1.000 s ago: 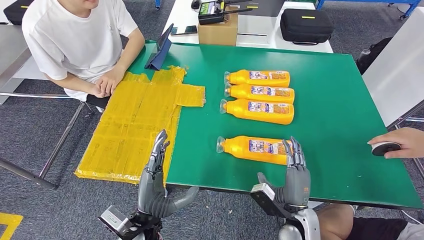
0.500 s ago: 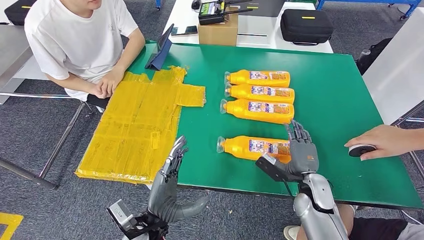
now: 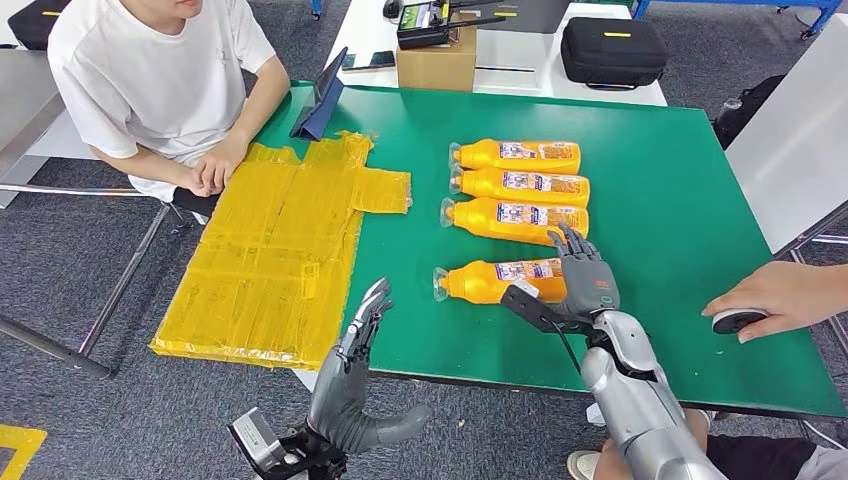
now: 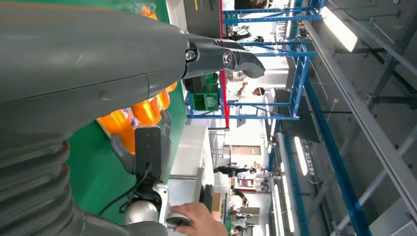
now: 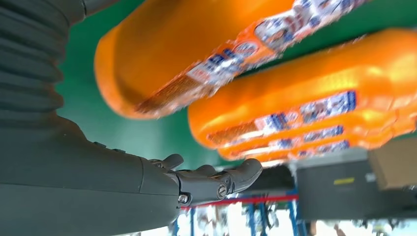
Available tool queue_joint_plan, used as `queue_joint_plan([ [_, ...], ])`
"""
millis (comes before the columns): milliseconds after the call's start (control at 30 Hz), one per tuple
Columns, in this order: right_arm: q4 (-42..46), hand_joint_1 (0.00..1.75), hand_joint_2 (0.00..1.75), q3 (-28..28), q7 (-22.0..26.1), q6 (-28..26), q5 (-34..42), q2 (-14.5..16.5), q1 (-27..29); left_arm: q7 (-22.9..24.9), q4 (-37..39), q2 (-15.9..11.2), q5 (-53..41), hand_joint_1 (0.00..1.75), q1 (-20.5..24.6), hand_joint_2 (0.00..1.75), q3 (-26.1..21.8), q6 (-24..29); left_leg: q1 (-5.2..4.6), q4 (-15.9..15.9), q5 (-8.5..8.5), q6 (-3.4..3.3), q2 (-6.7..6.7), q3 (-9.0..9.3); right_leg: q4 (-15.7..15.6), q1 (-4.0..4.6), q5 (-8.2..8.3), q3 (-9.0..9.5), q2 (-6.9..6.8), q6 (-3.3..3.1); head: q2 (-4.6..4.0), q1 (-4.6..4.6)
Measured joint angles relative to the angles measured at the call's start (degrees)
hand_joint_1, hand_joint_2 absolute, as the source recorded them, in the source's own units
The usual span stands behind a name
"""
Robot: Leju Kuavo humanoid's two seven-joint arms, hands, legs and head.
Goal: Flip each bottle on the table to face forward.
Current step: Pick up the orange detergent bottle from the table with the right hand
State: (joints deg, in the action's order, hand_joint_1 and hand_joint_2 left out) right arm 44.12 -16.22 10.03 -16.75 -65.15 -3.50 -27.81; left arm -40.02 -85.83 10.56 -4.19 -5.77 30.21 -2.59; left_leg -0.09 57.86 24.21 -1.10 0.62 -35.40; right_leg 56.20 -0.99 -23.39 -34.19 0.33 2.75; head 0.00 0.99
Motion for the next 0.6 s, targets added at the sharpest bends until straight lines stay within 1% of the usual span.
queue_joint_plan([
  [100,-1.9,0.0,1.75,-1.2,0.6,2.0,0.7,0.2,-1.1,0.0,0.0,-0.1,0.1,0.0,0.1,1.75,0.3,0.0,0.0,0.0,0.0,0.0,-0.01,0.0,0.0,0.0,0.0,0.0,0.0,0.0,0.0,0.01],
  [200,-3.2,0.0,1.75,-2.9,-0.1,4.6,0.3,0.2,-1.8,0.0,0.0,-0.2,0.0,0.0,0.1,1.75,0.4,0.0,0.0,0.0,0.0,0.0,-0.01,0.0,0.0,0.01,0.0,-0.01,0.0,0.0,0.0,0.0],
  [333,-4.6,0.0,1.75,-5.2,-2.7,7.3,-1.0,-0.2,-3.2,0.0,0.0,-0.2,0.0,0.0,0.0,1.75,0.4,0.1,0.0,0.0,0.0,0.0,-0.01,0.0,0.0,0.0,0.0,-0.01,0.0,0.0,-0.01,0.0],
  [467,-5.8,0.0,1.75,-6.9,-4.5,7.9,-2.1,-0.4,-4.8,0.0,0.1,-0.2,0.0,0.0,0.0,1.75,0.4,0.4,0.0,0.0,0.0,0.0,0.0,0.0,0.0,0.0,0.0,0.0,0.0,0.0,0.0,-0.01],
  [600,-6.7,0.0,1.75,-8.7,-8.1,8.3,-5.0,-0.6,-5.9,0.0,0.3,-0.2,-0.4,0.0,-0.2,1.75,0.2,1.1,0.0,0.0,0.0,0.0,0.0,0.0,0.0,0.0,0.0,0.0,0.0,0.0,-0.01,-0.01],
])
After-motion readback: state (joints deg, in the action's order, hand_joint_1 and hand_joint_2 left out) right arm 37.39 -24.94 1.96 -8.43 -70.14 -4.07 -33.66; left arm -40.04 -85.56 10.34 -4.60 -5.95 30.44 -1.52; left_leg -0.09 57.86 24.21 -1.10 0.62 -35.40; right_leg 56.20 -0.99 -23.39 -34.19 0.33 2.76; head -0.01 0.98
